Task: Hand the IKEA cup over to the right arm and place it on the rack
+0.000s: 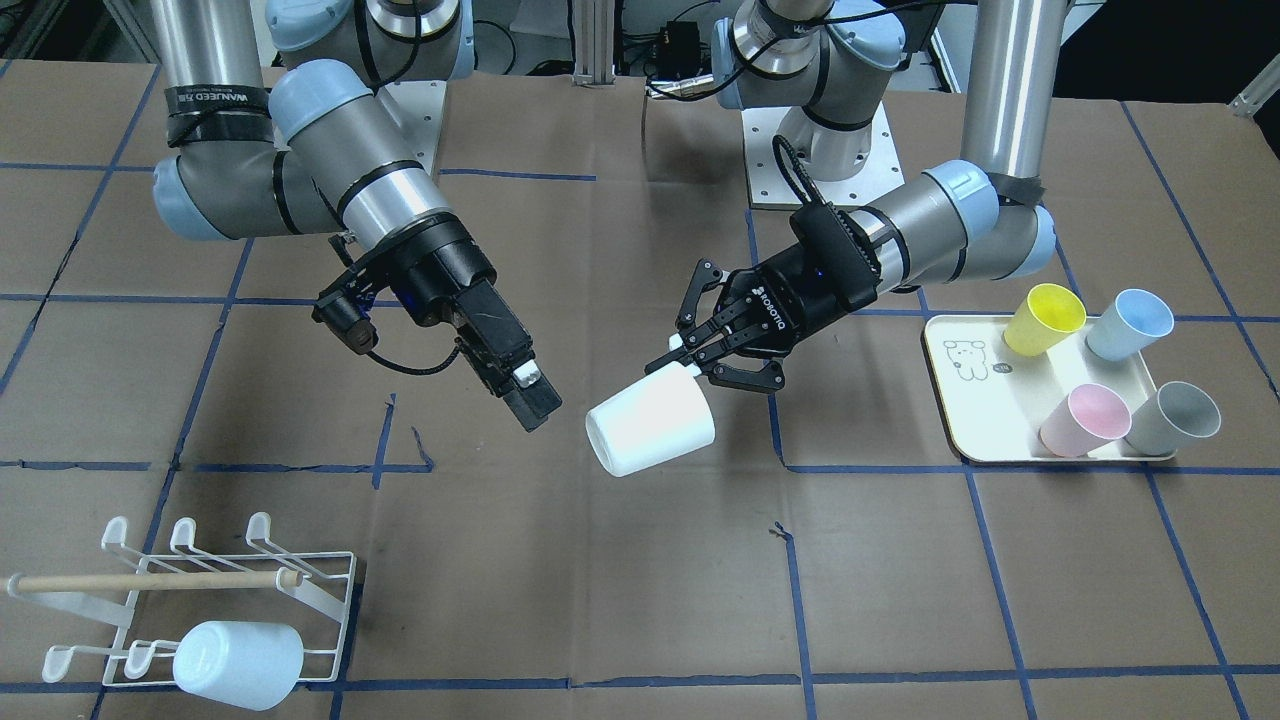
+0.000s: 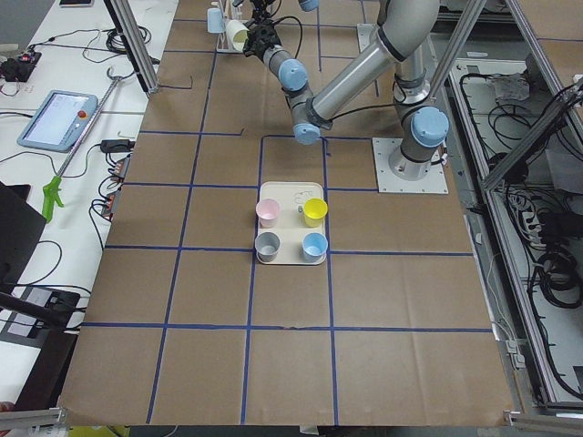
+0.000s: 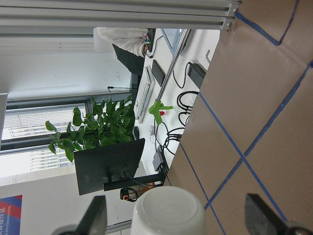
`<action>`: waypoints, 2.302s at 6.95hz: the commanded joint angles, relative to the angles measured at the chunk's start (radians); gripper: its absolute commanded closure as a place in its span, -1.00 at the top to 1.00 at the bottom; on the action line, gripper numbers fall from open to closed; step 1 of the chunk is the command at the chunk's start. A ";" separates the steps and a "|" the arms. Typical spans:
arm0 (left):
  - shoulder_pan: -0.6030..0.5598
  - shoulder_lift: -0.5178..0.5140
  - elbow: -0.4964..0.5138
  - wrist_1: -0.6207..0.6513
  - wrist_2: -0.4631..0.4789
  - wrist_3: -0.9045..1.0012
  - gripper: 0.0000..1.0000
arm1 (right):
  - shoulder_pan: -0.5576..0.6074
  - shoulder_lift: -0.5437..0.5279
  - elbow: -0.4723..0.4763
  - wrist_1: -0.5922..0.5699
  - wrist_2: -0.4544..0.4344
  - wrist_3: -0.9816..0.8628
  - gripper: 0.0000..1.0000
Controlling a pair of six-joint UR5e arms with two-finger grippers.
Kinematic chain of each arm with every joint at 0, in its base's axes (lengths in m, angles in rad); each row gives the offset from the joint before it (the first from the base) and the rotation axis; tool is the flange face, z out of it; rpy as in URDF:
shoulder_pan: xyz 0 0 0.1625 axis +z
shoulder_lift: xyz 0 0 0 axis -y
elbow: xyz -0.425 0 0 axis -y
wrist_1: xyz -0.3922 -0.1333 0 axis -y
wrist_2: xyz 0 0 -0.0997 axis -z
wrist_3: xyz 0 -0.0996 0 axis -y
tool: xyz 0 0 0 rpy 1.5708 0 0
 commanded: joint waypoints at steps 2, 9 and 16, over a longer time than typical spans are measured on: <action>-0.001 -0.002 0.001 0.000 0.000 0.000 -0.92 | 0.030 0.017 -0.022 0.003 -0.004 -0.001 1.00; 0.000 -0.002 0.001 0.001 0.000 0.000 -0.90 | 0.091 0.114 -0.117 0.031 -0.004 0.004 0.99; 0.000 0.006 0.001 0.000 0.000 0.000 -0.88 | 0.098 0.112 -0.126 0.032 -0.010 0.007 0.87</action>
